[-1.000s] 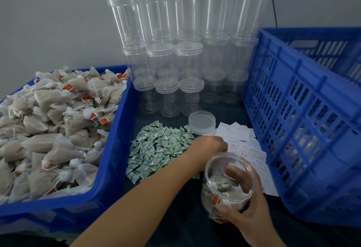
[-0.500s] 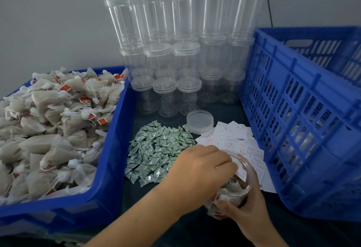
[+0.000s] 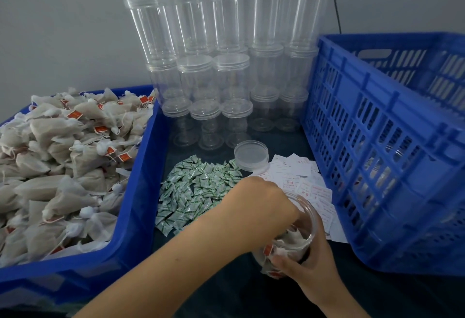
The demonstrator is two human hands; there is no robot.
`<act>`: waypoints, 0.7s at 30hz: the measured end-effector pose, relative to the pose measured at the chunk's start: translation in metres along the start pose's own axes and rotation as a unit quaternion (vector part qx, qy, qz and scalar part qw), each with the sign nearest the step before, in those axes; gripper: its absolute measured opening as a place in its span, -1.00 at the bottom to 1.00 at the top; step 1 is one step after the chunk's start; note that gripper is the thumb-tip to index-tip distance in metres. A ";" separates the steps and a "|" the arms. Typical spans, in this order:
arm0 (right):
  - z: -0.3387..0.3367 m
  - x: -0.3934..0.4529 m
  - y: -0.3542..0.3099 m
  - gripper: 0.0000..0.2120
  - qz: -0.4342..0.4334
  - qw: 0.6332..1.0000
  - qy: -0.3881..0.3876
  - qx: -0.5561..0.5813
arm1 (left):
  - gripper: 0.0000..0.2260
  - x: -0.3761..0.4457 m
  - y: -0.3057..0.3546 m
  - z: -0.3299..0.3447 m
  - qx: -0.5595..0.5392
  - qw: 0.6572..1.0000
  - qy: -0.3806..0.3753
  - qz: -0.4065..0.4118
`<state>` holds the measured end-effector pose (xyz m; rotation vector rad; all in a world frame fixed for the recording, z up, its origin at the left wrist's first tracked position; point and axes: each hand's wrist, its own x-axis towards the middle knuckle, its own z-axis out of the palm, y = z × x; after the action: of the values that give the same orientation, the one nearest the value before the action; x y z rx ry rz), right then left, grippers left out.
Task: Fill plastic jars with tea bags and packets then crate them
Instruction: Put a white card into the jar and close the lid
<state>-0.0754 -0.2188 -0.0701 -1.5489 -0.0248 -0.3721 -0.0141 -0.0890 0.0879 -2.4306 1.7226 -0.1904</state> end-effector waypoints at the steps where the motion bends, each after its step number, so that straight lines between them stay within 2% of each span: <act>1: 0.001 0.000 -0.001 -0.07 0.003 1.000 0.001 -0.004 | -0.68 0.002 -0.001 0.001 0.007 1.000 -0.011 -0.001; 3: 0.001 0.000 -0.003 -0.09 0.003 1.000 0.007 -0.016 | -0.65 0.006 -0.005 0.003 0.024 0.999 -0.035 -0.006; 7: -0.001 -0.001 -0.002 -0.09 -0.004 0.999 0.004 -0.034 | -0.87 0.011 -0.011 0.001 -0.022 0.993 -0.113 -0.015; 9: -0.001 -0.001 -0.002 -0.06 0.002 0.999 -0.001 -0.042 | -0.82 0.014 -0.012 0.002 -0.033 0.990 -0.134 -0.011; 13: -0.001 -0.003 -0.003 -0.06 0.007 0.999 -0.013 -0.052 | -0.80 0.013 -0.015 0.004 -0.070 0.989 -0.127 -0.016; 16: -0.003 -0.003 -0.006 -0.14 0.011 0.998 -0.028 -0.053 | -0.78 0.009 -0.016 0.007 -0.132 0.989 -0.065 -0.033; 18: -0.005 -0.002 -0.012 -0.16 0.018 0.997 -0.050 -0.062 | -0.73 0.003 -0.017 0.014 -0.182 0.981 0.015 -0.058; 20: -0.008 -0.002 -0.021 -0.08 0.039 0.995 -0.068 -0.062 | -0.69 -0.006 -0.016 0.028 -0.267 0.952 0.112 -0.099; 21: -0.011 -0.001 -0.027 -0.02 0.048 0.994 -0.077 -0.066 | -0.66 -0.012 -0.014 0.038 -0.316 0.927 0.158 -0.128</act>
<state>-0.0857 -0.2282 -0.0450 -1.7012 -0.0469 -0.1797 0.0026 -0.0708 0.0531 -3.2555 1.7895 -0.0592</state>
